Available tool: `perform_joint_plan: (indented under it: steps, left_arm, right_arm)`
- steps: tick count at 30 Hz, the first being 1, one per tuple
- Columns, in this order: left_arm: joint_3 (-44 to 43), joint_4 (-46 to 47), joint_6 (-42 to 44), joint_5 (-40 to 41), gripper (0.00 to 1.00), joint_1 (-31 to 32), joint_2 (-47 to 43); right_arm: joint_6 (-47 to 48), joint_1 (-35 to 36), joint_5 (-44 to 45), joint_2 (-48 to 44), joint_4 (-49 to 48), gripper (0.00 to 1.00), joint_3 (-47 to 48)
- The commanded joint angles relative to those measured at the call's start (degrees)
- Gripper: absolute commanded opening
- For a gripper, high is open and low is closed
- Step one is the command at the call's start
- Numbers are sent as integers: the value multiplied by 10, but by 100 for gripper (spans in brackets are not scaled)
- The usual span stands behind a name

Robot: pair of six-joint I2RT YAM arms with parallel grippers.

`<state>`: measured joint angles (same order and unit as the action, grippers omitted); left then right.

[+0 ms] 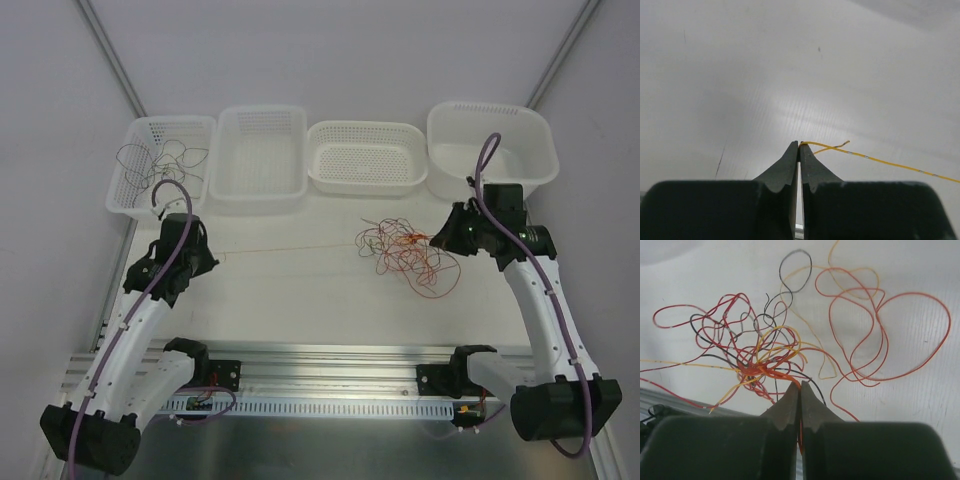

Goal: Untangle the cables

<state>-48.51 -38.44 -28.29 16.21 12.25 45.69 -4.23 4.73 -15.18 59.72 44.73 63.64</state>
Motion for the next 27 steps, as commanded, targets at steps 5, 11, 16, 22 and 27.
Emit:
perform_joint_plan:
  steps: [5, 11, 16, 22, 27]
  left_arm:
    - [104, 17, 3, -160, 32, -18, 16]
    - [99, 43, 25, -313, 81, -10, -16]
    - [65, 69, 4, -346, 89, 51, 11]
    - [-1, 119, -44, -284, 90, 211, 112]
    - [-45, 173, -91, -235, 86, 307, 212]
  right_arm:
    - [55, 117, 30, 56, 17, 21, -31]
    - [45, 165, 140, 65, 20, 41, -35]
    - [51, 166, 165, 45, 14, 41, -30]
    - [25, 199, 48, 45, -43, 42, -64]
    - [-94, 228, 35, 36, -99, 41, -132]
